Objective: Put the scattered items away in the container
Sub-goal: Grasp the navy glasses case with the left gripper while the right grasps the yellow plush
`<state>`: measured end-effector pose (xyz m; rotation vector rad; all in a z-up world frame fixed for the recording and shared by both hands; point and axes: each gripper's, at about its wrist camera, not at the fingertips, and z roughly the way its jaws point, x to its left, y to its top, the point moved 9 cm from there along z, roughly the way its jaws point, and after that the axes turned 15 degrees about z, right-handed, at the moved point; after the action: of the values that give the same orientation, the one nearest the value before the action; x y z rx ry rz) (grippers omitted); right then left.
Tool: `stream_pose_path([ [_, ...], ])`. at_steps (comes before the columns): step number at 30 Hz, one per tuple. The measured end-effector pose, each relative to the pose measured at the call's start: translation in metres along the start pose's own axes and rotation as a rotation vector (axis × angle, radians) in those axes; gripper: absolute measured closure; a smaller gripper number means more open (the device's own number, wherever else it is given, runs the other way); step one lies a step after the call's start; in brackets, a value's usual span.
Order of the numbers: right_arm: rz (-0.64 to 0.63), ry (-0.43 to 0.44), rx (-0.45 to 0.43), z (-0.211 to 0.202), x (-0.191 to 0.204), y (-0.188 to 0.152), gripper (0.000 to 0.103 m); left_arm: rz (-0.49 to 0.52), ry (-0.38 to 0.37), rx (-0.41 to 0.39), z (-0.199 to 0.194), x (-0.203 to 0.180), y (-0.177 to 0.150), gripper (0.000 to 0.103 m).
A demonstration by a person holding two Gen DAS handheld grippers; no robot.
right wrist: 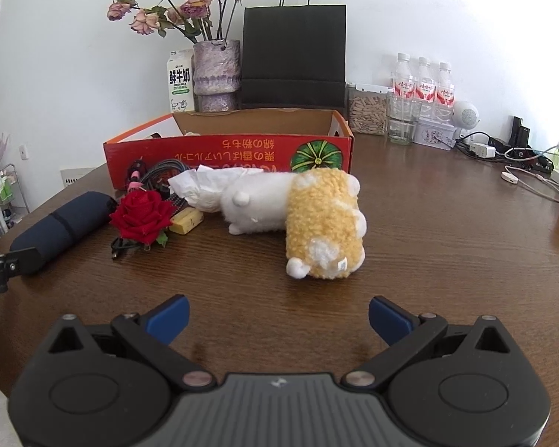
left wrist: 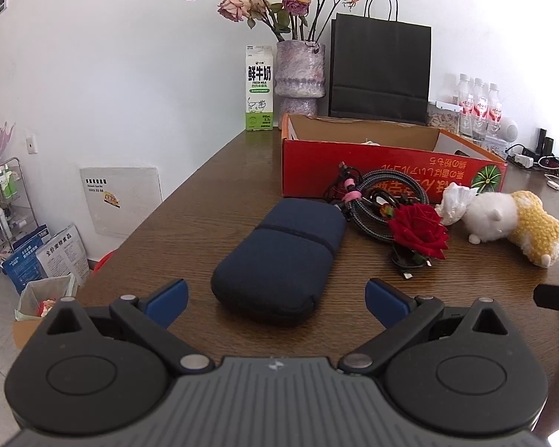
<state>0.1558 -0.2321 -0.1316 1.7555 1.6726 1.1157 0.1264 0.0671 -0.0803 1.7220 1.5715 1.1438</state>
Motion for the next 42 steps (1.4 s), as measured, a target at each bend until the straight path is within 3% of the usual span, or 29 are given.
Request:
stream_pose_path([
  [6, -0.021, -0.027, -0.008, 0.011, -0.001, 0.018, 0.000, 0.045, -0.003, 0.024, 0.018, 0.008, 0.013, 0.000],
  [12, -0.029, -0.080, 0.000, 0.028, -0.013, 0.038, 0.001, 0.112, -0.031, 0.123, 0.050, 0.007, 0.021, 0.000],
  [22, -0.059, -0.091, 0.059, 0.061, -0.017, 0.058, 0.007, 0.112, -0.097, 0.224, 0.086, 0.001, 0.028, 0.000],
  [28, -0.105, -0.092, 0.096, 0.077, -0.010, 0.058, 0.011, 0.113, -0.111, 0.239, 0.096, 0.000, 0.031, 0.000],
  [30, -0.113, -0.087, 0.106, 0.080, -0.007, 0.057, 0.019, 0.105, -0.141, 0.241, 0.099, -0.002, 0.032, 0.001],
  [31, -0.113, -0.080, 0.118, 0.082, -0.006, 0.056, 0.026, 0.087, -0.167, 0.241, 0.099, -0.002, 0.032, 0.006],
  [32, -0.103, -0.074, 0.130, 0.084, -0.006, 0.055, 0.045, 0.085, -0.173, 0.239, 0.098, -0.002, 0.032, 0.010],
  [33, -0.086, -0.065, 0.129, 0.084, -0.006, 0.055, 0.054, 0.088, -0.176, 0.231, 0.096, -0.003, 0.034, 0.024],
  [37, -0.062, -0.036, 0.118, 0.079, -0.007, 0.055, 0.055, 0.077, -0.178, 0.214, 0.088, -0.003, 0.037, 0.034],
  [42, -0.034, -0.014, 0.085, 0.068, -0.009, 0.060, 0.055, 0.056, -0.165, 0.206, 0.084, 0.000, 0.038, 0.037],
])
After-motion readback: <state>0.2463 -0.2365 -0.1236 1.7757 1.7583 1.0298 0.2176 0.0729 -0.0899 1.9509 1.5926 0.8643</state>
